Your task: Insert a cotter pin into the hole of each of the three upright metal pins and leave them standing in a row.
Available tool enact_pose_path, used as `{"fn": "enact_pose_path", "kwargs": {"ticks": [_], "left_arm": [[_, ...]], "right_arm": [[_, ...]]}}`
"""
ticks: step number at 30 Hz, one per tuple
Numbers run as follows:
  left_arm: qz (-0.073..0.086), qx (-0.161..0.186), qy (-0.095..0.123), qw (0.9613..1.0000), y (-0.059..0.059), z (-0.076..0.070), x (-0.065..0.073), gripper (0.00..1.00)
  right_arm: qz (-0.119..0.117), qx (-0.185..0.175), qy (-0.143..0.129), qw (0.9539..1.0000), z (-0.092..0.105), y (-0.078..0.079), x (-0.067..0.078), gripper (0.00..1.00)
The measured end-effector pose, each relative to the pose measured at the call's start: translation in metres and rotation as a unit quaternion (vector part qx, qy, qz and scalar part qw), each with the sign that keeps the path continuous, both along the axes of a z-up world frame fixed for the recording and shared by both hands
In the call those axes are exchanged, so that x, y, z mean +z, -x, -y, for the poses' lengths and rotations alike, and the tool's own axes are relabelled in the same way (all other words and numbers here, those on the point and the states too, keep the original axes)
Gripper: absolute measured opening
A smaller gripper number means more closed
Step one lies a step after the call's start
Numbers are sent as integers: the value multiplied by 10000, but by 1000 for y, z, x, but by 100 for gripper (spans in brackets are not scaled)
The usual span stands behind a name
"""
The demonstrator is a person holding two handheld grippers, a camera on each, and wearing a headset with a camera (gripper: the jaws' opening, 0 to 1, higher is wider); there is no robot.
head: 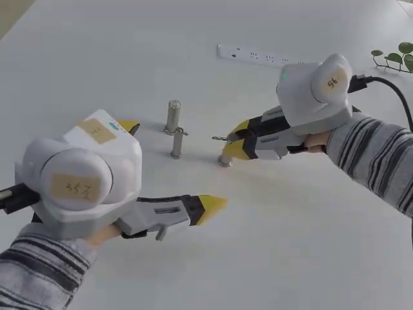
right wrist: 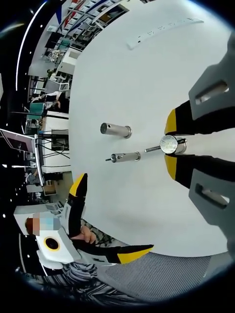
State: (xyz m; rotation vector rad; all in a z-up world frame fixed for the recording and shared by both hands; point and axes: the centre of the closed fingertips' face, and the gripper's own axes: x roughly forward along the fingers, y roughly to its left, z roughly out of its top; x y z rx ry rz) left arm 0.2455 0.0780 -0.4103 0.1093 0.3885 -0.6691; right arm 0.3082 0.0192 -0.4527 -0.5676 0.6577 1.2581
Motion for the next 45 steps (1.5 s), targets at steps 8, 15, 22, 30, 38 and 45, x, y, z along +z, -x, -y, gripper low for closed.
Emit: {"fn": "enact_pose_path", "kwargs": {"ticks": [8, 15, 22, 30, 38, 45], "left_arm": [[-8, 5, 5, 10000, 0, 0, 0, 99], [12, 41, 19, 10000, -2, -1, 2, 99], [22, 117, -3, 9999, -4, -4, 2, 98], [18, 165, 1, 9999, -5, -6, 2, 98], [5, 164, 5, 9999, -6, -5, 2, 96], [18, 192, 12, 9998, -8, -6, 2, 96]], "right_arm": [[130, 37, 157, 9998, 4, 3, 0, 17], [96, -407, -426, 9982, -8, -6, 23, 21], [101, -1005, -1001, 9898, -29, -26, 39, 20], [-21, -1307, -1302, 9828, -56, -41, 38, 22], [-297, -1535, -1359, 9783, -75, -49, 29, 22], [-466, -1610, -1300, 9773, -88, -54, 19, 20]]}}
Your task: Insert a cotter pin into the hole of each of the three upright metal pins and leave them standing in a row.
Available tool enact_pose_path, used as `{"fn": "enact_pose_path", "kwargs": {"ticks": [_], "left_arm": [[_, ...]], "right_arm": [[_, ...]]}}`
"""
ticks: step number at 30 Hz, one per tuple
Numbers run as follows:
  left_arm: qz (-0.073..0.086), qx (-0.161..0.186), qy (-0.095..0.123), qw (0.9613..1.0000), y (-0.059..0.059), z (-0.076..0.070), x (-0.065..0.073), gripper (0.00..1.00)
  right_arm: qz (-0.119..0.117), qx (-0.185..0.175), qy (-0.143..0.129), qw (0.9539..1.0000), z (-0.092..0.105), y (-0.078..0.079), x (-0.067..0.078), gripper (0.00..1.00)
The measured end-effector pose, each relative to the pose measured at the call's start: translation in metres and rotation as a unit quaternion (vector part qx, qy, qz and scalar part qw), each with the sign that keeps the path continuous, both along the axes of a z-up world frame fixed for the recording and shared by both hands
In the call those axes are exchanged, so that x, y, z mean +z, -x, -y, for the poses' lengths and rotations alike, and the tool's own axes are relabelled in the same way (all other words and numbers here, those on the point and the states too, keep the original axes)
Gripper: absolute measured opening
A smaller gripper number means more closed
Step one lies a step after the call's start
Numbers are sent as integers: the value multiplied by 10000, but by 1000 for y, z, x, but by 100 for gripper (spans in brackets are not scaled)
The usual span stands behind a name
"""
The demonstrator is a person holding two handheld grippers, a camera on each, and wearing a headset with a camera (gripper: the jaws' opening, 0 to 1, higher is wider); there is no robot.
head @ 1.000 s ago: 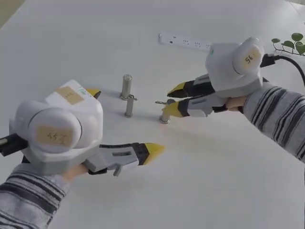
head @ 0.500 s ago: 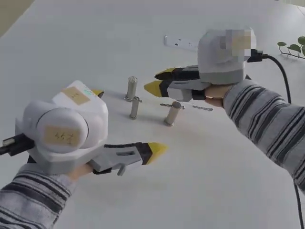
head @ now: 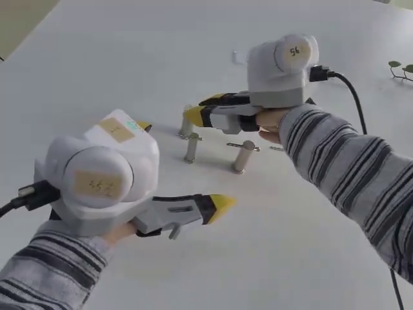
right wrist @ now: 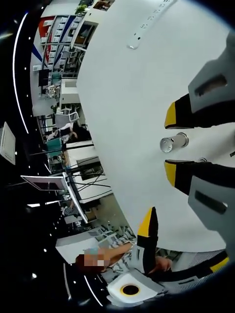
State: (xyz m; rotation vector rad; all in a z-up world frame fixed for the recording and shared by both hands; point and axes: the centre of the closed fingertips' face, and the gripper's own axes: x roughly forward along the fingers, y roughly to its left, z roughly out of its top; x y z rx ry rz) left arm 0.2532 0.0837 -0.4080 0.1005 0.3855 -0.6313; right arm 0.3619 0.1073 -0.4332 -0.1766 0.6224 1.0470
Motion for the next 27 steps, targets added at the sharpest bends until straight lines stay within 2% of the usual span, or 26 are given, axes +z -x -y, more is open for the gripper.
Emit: {"fn": "enact_pose_path", "kwargs": {"ticks": [3, 8, 13, 18, 21, 24, 27], "left_arm": [[22, 8, 53, 10000, -1, 1, 2, 96], [15, -10, 56, 10000, -1, 2, 3, 95], [11, -15, 61, 10000, -1, 2, 3, 95], [17, 25, 49, 10000, -3, 1, 3, 95], [34, 26, 7, 10000, -3, 1, 3, 95], [26, 20, 4, 10000, -3, 1, 3, 95], [28, 27, 29, 10000, -3, 1, 4, 95]], "right_arm": [[-59, -20, 23, 10000, -2, -7, -7, 20], [-103, -40, 67, 9999, -3, -8, -11, 16], [-121, -31, 83, 9999, -7, -11, -13, 11], [-103, -30, 136, 9998, -7, -12, -13, 10], [144, 135, 269, 9994, -6, -13, -13, 9], [199, 156, 325, 9992, -5, -8, -11, 8], [425, 187, 526, 9975, 1, -9, -9, 8]]}}
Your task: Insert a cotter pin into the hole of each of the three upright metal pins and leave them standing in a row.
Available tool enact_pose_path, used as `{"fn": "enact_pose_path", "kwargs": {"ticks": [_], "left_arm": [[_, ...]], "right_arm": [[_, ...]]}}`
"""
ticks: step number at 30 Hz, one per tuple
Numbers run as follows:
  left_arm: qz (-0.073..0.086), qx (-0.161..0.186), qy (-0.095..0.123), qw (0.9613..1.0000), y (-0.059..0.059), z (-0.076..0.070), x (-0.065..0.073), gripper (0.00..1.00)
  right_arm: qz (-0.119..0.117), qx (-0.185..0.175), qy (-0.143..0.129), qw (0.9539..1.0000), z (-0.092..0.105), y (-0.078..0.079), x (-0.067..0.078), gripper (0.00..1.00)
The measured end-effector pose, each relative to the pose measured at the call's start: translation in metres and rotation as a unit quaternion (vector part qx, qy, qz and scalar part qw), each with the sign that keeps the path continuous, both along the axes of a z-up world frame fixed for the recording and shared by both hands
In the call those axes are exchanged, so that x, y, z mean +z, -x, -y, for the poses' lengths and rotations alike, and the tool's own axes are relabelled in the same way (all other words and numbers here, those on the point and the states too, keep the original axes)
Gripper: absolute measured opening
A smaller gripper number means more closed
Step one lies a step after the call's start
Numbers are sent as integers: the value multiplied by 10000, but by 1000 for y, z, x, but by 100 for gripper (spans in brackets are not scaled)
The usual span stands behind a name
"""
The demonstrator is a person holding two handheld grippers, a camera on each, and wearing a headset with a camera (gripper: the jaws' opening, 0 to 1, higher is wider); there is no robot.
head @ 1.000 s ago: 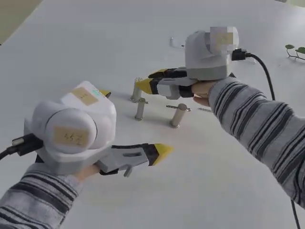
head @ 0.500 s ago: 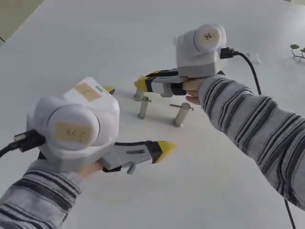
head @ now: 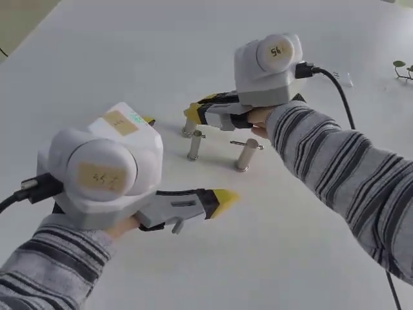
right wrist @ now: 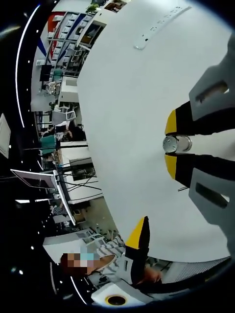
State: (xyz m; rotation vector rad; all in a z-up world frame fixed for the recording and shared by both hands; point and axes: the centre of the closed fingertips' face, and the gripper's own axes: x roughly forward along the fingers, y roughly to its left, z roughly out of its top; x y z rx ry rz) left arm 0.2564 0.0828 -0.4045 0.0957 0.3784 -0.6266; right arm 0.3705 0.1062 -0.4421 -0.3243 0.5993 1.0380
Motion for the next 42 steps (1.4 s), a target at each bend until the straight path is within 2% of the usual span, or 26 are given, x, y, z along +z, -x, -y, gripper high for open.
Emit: {"fn": "enact_pose_path", "kwargs": {"ticks": [2, 7, 13, 26, 31, 37, 42], "left_arm": [[-5, -21, 3, 10000, 1, 1, 0, 95], [-24, -68, 21, 10000, 2, 4, 0, 95], [-19, -98, 27, 9999, 3, 6, 1, 94], [-24, -183, 49, 9998, 6, 10, 2, 94], [-36, -175, 48, 9998, 6, 9, 2, 94], [-80, -122, 47, 9999, 6, 5, 0, 94], [-137, -110, 49, 9998, 7, 5, -2, 96]], "right_arm": [[75, 18, 67, 9999, 5, 2, 2, 8], [32, -122, 67, 9999, 20, 0, 9, 8], [65, -251, 245, 9994, 45, 0, 9, 8], [46, -760, 456, 9961, 112, 1, 10, 8], [19, -927, 520, 9943, 136, 6, 9, 8], [-38, -1075, 551, 9927, 154, 14, 7, 8], [-44, -1012, 588, 9931, 166, 19, 6, 8]]}}
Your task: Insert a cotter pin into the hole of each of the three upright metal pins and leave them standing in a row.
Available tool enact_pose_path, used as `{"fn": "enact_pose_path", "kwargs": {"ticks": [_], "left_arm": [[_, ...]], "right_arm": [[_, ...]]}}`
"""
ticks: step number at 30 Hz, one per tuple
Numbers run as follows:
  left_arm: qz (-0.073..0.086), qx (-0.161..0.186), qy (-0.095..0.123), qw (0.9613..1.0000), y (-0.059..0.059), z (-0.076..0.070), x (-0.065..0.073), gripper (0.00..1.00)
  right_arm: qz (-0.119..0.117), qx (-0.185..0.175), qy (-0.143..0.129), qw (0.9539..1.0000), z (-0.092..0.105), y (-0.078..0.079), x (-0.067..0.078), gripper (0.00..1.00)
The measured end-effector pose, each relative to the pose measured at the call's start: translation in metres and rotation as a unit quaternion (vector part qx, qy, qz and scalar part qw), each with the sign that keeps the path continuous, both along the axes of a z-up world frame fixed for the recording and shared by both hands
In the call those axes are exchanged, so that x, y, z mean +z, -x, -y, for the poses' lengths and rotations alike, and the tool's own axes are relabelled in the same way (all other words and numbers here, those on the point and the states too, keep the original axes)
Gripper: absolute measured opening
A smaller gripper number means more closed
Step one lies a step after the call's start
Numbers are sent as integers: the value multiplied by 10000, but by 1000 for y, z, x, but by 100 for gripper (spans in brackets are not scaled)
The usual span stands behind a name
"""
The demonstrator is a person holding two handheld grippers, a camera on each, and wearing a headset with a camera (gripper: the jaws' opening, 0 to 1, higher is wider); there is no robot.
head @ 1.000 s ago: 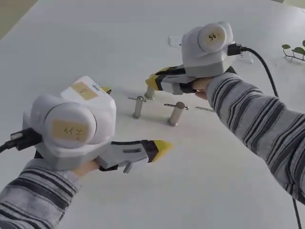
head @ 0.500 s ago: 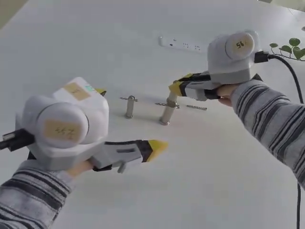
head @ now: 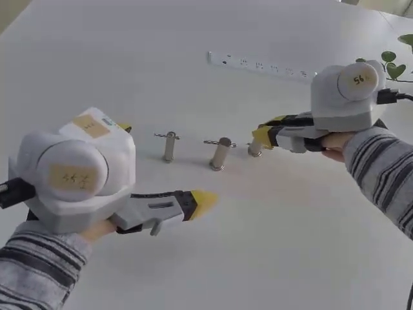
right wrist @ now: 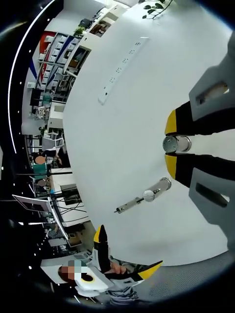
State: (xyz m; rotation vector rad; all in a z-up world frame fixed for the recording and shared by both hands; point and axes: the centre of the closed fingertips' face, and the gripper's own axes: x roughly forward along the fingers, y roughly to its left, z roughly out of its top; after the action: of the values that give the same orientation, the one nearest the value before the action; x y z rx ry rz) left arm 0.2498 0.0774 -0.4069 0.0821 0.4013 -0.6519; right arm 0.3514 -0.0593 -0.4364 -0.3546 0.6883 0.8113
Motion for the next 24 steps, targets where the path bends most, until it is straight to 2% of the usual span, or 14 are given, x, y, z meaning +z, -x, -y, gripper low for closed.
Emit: {"fn": "enact_pose_path", "kwargs": {"ticks": [11, 20, 24], "left_arm": [[-73, -84, -9, 9999, 3, 4, -4, 99], [-95, -130, -24, 9999, 4, 6, -5, 99], [-109, -136, -36, 9998, 4, 6, -6, 99]], "right_arm": [[40, 276, -43, 9996, 2, 25, 3, 8], [-19, 532, -166, 9984, -17, 58, 4, 8], [-52, 584, -238, 9980, -21, 62, 2, 8]]}}
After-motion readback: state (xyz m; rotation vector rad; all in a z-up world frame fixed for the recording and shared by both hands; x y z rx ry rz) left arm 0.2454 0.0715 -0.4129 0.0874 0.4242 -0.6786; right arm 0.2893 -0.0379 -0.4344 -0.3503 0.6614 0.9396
